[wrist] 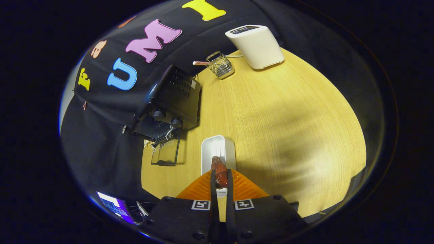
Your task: Open the toaster oven, put the food inside, and close the toaster oven door.
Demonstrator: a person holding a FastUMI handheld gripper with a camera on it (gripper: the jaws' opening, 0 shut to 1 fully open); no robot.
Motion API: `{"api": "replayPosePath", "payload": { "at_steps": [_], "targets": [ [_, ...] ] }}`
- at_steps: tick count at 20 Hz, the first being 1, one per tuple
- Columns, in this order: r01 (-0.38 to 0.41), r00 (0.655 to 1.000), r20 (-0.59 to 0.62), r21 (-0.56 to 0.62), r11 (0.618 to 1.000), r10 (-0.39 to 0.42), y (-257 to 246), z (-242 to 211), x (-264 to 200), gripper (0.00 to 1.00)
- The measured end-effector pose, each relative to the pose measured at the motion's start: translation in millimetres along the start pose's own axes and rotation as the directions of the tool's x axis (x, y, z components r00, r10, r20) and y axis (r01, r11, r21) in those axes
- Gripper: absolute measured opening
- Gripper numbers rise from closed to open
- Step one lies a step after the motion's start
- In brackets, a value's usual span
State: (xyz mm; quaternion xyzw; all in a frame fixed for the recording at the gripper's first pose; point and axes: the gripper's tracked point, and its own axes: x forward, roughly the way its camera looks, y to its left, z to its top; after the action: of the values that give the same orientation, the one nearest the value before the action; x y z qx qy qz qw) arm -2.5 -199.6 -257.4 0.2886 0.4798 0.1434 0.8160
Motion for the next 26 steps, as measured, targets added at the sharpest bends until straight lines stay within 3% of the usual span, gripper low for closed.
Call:
{"api": "replayPosePath", "payload": {
  "at_steps": [7, 12, 19, 26],
  "targets": [
    [-0.016, 0.997, 0.073, -0.003, 1.000, 0.016, 64, -6, -17, 0.11],
    [-0.087, 0.990, 0.117, 0.021, 0.996, 0.084, 134, -22, -2, 0.11],
    [-0.159, 0.968, 0.202, 0.026, 0.987, 0.151, 210, -36, 48, 0.11],
    [-0.199, 0.932, 0.320, 0.055, 0.978, 0.172, 255, -10, 117, 0.11]
  ]
}}
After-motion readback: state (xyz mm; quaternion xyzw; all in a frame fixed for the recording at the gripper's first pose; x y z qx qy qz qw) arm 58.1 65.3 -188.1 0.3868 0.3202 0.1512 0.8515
